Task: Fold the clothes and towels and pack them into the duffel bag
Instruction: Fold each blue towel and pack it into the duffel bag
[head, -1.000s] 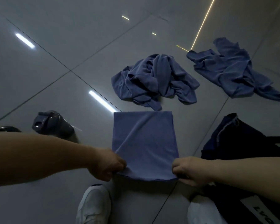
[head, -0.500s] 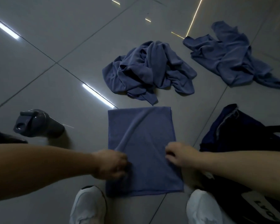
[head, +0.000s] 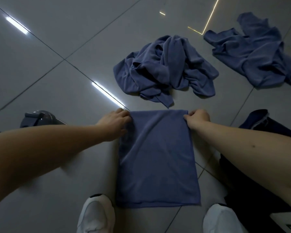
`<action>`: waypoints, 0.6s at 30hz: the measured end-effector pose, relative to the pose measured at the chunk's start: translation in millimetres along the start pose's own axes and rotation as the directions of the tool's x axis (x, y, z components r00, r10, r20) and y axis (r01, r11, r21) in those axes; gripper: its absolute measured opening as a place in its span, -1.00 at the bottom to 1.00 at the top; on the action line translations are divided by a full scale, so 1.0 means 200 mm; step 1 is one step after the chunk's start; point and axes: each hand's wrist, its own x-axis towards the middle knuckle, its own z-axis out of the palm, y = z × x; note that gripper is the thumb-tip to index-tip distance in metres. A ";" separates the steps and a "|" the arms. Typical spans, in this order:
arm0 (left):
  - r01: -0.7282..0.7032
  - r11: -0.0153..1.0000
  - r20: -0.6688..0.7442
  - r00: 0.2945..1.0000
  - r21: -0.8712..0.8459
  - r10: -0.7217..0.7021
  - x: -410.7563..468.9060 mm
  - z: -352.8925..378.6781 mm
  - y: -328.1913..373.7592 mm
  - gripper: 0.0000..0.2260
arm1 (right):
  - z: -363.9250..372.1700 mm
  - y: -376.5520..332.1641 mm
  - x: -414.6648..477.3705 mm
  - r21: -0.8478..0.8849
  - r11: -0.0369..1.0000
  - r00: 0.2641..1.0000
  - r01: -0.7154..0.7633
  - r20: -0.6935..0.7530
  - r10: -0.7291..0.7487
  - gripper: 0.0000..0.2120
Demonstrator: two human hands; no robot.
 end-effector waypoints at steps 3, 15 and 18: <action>0.032 0.999 0.077 0.997 0.000 -0.032 0.01 0.05 0.05 -0.34 | -0.03 0.01 0.00 -0.038 0.999 1.000 0.026 -0.010 -0.027 -0.82; -0.032 0.999 -0.076 0.997 0.028 0.034 -0.07 0.06 0.15 -0.51 | 0.01 0.07 -0.18 -0.153 0.961 0.963 0.230 -0.103 -0.248 -0.82; -0.122 0.992 -0.072 0.990 -0.027 0.119 -0.12 0.10 0.23 -0.58 | 0.03 0.19 -0.24 -0.174 0.974 0.989 0.142 -0.025 -0.149 -0.83</action>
